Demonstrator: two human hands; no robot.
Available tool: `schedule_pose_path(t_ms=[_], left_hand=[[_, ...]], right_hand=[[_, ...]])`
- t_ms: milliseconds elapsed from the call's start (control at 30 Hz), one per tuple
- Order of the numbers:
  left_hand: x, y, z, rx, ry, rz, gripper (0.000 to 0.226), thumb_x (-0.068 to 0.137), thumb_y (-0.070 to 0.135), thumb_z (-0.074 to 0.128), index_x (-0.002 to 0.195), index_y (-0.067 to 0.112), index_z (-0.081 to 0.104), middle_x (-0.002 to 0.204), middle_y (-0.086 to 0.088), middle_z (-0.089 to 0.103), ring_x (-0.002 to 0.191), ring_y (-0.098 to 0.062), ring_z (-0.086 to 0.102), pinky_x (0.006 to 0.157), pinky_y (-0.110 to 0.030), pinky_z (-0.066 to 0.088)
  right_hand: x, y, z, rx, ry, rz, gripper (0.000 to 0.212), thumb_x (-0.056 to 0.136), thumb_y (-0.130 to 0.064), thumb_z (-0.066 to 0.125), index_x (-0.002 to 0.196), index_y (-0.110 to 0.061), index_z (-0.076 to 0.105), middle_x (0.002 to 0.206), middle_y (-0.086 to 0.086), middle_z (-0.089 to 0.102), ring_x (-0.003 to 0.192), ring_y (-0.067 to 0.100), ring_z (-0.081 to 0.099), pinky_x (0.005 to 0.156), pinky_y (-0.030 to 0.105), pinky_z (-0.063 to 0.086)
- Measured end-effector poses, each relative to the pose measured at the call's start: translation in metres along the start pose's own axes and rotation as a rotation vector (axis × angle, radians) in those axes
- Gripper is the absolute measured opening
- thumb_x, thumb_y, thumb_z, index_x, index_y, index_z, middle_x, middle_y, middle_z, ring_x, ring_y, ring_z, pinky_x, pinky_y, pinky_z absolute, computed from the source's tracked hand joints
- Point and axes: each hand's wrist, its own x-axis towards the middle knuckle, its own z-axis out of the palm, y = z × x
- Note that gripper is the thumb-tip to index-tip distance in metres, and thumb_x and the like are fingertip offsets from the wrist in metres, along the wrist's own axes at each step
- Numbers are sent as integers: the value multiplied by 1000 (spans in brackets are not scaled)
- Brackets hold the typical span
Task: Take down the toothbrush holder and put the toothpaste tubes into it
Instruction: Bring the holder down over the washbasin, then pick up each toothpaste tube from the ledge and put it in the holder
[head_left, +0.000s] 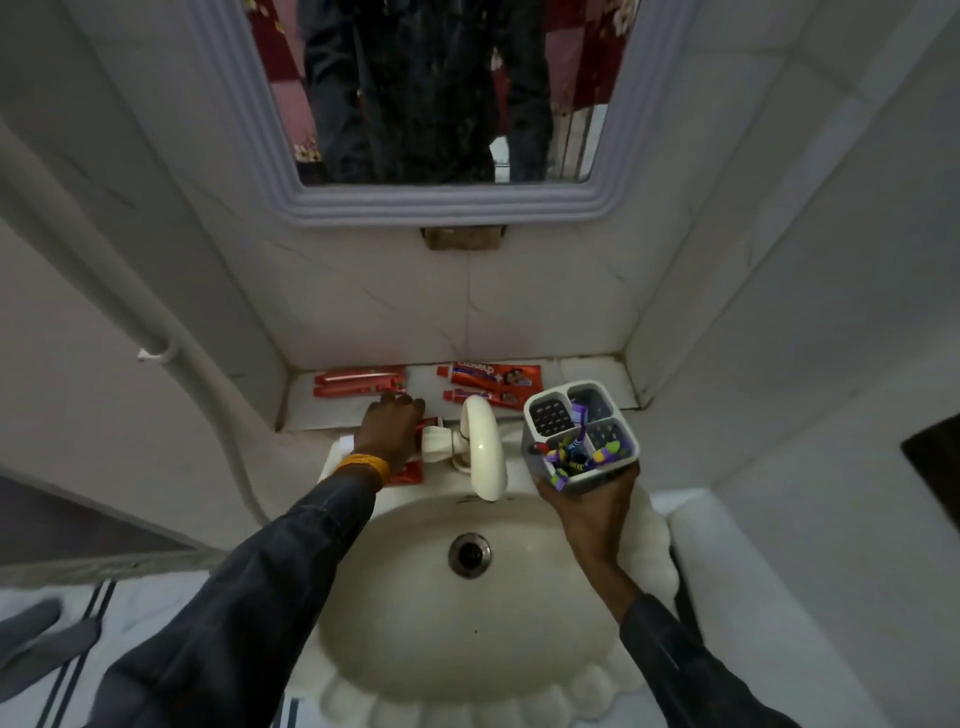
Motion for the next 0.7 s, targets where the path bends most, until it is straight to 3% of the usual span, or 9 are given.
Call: schedule_pose_path(t_ms=[133, 267, 333, 500, 700], left_hand=[[9, 0, -2, 35, -3, 60, 24, 85, 22, 66, 107, 11, 63, 108, -13, 67, 102, -32, 62, 87, -42, 53], [11, -3, -11, -32, -35, 72, 20, 90, 24, 60, 105, 12, 58, 100, -13, 70, 92, -32, 65, 81, -42, 57], [9, -5, -18, -63, -10, 80, 19, 90, 24, 59, 104, 12, 56, 97, -14, 69, 87, -32, 65, 77, -42, 57], [7, -16, -64, -219, 202, 76, 15, 91, 30, 60, 98, 17, 63, 91, -10, 68, 82, -28, 64, 77, -40, 57], [8, -7, -159, -189, 434, 129, 11, 85, 14, 64, 89, 11, 74, 87, -14, 75, 83, -35, 69, 76, -40, 56]], right_hand=[[-2, 0, 4, -19, 18, -3, 110, 54, 4, 103, 142, -15, 40, 135, -4, 61, 121, -18, 60, 98, 7, 50], [1, 5, 4, -8, 4, 26, 117, 53, -3, 103, 151, -8, 38, 147, 5, 60, 131, 6, 63, 106, 28, 56], [2, 6, 3, -10, -2, 26, 117, 54, -1, 103, 151, -9, 38, 145, 3, 60, 129, 0, 63, 105, 26, 56], [0, 4, 3, -7, -1, 40, 117, 55, -2, 102, 152, -10, 38, 142, -3, 61, 126, -8, 62, 105, 26, 56], [0, 5, 5, -22, -3, 12, 116, 56, -8, 104, 152, -13, 39, 147, 0, 62, 129, -6, 62, 107, 27, 57]])
